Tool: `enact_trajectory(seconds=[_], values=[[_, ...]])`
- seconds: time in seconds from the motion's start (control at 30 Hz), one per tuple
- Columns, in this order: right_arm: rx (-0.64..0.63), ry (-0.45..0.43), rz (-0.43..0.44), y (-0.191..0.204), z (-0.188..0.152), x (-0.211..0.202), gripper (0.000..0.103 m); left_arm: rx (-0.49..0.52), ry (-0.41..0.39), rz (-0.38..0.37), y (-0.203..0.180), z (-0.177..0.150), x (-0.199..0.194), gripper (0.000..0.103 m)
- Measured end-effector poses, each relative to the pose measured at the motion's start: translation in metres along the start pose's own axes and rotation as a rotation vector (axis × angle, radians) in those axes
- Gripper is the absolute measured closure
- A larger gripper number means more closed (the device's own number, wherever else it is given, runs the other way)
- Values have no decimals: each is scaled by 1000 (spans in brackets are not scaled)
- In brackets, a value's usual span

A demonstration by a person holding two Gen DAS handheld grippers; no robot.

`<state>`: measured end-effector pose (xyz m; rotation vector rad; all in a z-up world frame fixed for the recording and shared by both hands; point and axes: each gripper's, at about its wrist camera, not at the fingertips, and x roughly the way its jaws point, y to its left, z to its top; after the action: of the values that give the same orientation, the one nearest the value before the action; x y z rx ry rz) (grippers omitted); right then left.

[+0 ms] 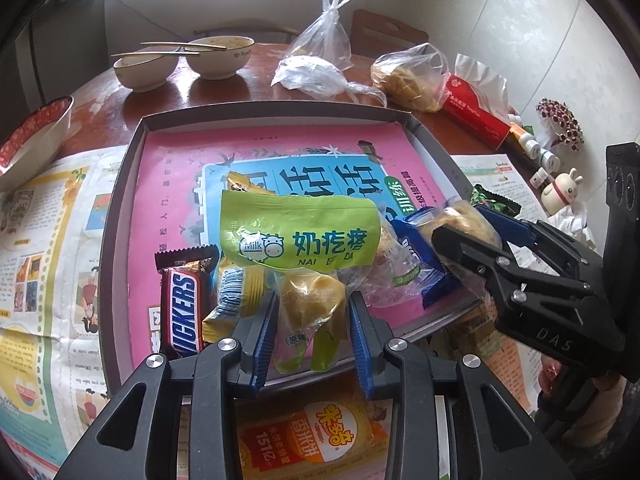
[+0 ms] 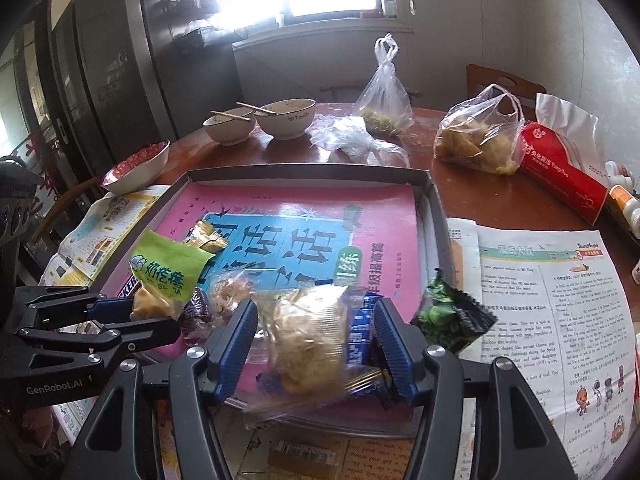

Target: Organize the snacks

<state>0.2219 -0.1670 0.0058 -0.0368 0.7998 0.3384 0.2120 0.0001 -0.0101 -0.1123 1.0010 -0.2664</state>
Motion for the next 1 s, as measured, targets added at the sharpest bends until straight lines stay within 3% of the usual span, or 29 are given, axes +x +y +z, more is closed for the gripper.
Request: enact_trajectory(seconds=[0.63, 1.0], values=[[12, -3, 26, -3, -8, -6, 43, 37, -3, 0, -8, 9, 2, 66], [-19, 12, 21, 5, -3, -4, 43, 10, -6, -5, -3, 5, -3, 64]])
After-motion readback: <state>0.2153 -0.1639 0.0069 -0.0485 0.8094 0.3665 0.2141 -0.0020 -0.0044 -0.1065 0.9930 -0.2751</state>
